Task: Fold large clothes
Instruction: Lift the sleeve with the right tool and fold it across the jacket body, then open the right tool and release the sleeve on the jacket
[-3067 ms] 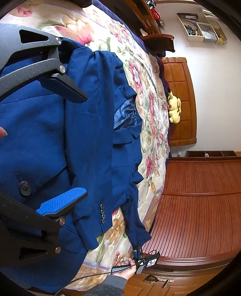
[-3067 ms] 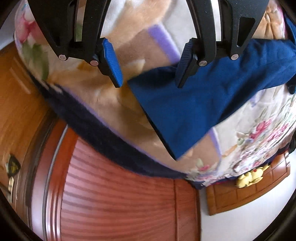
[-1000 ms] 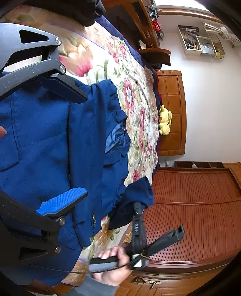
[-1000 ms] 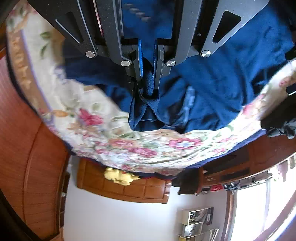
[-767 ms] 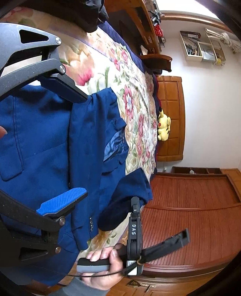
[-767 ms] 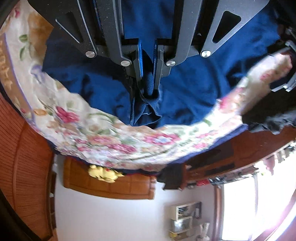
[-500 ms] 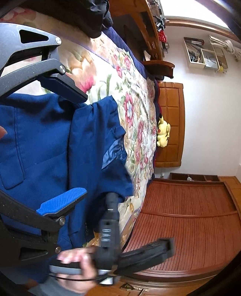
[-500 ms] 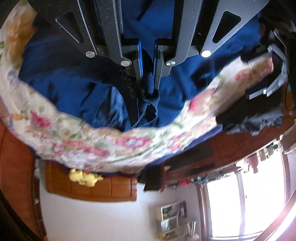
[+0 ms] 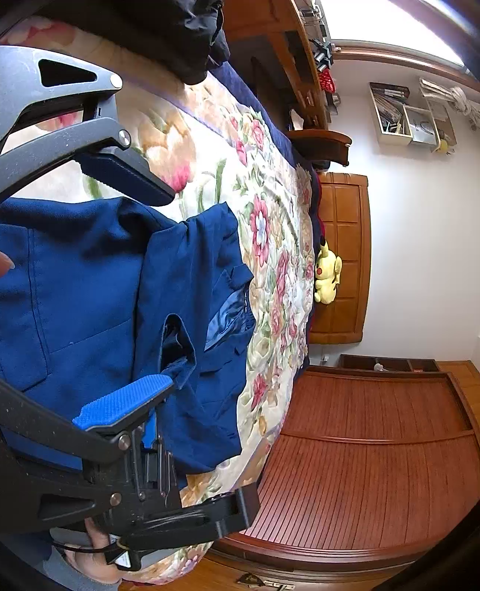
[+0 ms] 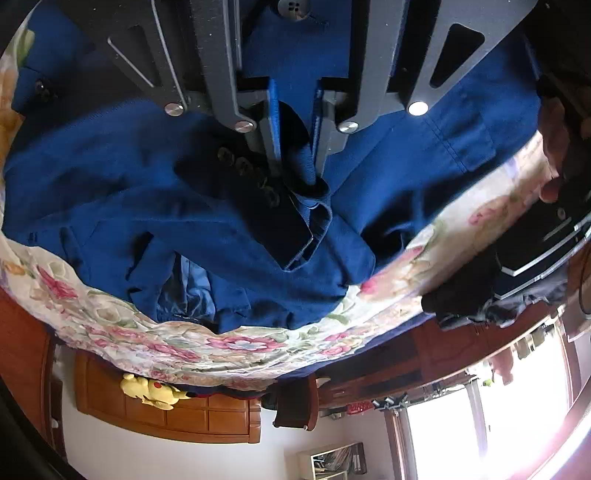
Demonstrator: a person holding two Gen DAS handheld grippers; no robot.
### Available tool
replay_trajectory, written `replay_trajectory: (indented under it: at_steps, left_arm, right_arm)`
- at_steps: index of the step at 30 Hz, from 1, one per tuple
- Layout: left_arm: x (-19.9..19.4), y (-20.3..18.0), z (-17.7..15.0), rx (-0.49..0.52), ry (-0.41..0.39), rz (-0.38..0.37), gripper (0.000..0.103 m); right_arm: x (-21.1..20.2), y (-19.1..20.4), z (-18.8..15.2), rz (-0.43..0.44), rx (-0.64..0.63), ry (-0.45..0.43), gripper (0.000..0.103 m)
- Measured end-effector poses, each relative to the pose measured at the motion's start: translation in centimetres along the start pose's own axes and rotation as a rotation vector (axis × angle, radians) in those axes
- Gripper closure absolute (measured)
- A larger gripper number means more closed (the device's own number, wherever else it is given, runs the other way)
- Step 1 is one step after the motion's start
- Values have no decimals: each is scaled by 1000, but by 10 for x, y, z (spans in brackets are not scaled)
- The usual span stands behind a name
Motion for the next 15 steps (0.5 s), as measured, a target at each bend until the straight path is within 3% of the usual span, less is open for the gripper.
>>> replay_trajectory:
  at_steps: [1,3,5,15]
  left_arm:
    - [1,-1,-1,3,3,0,10]
    - [3,-1,-2,9,7,2,10]
    - [5,-2,-3,12,9,4,10]
    - [19,-7,-16,41,63,13,10]
  right_arm:
    - [0,1,0,-3,-5,2,75]
    - [-2,2,-1,-15,-16,6,48]
    - [-7,2,-5,-27,-15,-3,40]
    - [-53,-23,-50,-174,37,-16,40]
Point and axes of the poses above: each gripper's, at about its wrist camera, not at the fingertips, and x roughly the way its jaws point, y to its left, z to its top, the point moved 8 cm from there along x, roughly the way its jaws point, and after that the axes turned 13 degrees about -x, right-handed, at the moved point
